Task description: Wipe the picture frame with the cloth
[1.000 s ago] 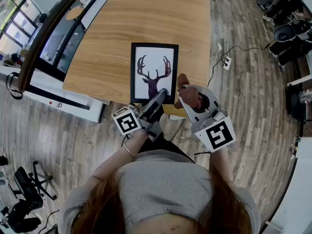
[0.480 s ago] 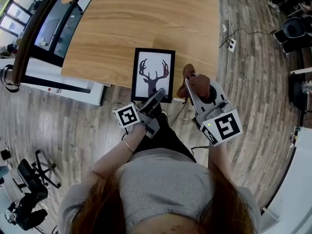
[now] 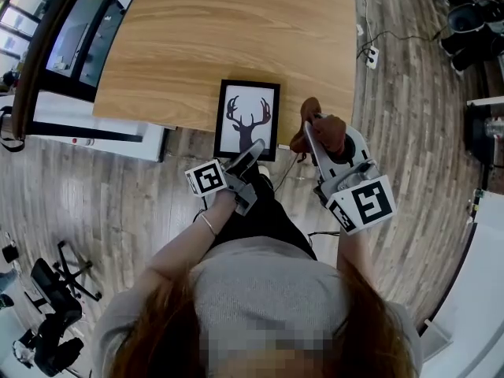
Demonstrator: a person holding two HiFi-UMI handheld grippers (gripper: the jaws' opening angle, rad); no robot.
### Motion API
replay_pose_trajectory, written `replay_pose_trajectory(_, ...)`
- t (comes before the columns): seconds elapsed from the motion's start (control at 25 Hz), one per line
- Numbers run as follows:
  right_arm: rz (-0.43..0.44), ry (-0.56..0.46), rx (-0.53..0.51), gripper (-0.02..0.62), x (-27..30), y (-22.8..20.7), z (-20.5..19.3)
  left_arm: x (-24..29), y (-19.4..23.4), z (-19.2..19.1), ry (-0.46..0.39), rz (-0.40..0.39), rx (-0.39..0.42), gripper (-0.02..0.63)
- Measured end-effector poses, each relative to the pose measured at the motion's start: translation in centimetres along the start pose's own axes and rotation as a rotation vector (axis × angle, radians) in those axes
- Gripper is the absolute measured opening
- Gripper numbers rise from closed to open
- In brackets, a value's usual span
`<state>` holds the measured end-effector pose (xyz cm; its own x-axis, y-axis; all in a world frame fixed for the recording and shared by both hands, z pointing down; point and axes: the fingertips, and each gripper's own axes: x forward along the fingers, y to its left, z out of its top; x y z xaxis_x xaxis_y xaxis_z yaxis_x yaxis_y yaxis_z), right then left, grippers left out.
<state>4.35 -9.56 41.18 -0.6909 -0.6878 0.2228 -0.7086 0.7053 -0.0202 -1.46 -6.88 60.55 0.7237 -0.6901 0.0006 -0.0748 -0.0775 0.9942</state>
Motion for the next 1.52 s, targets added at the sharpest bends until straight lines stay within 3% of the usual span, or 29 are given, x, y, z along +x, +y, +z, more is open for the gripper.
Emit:
replay_pose_trajectory(0.24,-0.001,0.007,0.004,0.046,-0.7,-0.1,-0.3,-0.1,1.3,-1.0,0.02,0.017,0.013,0.029)
replay_pose_trajectory(0.36,0.004,0.01,0.008,0.046,-0.5,0.2,-0.5,0.0,1.3,-1.2,0.001,-0.021,-0.068,0.029)
replay_pose_trajectory(0.56,0.041,-0.01,-0.002,0.046,-0.7,1.7,-0.5,-0.4,2.8,-1.2,0.067,0.004,0.09,0.032)
replay_pose_trajectory(0.8,0.046,-0.015,0.011,0.046,-0.7,2.0,-0.5,-0.3,0.2,-1.2,0.061,-0.155,0.164,0.078)
replay_pose_trajectory(0.92,0.064,-0.028,0.024,0.046,-0.3,2.3,-0.2,-0.6,-0.4,-1.3,0.072,-0.178,0.205,0.094)
replay_pose_trajectory(1.2,0.084,-0.024,0.063,0.046,-0.1,3.1,-0.9,-0.1,0.9,-1.6,0.08,-0.185,0.14,0.201)
replay_pose_trajectory(1.52,0.1,-0.04,0.132,0.046,-0.5,2.6,-1.0,-0.5,2.1,-2.7,0.122,-0.144,0.149,0.209)
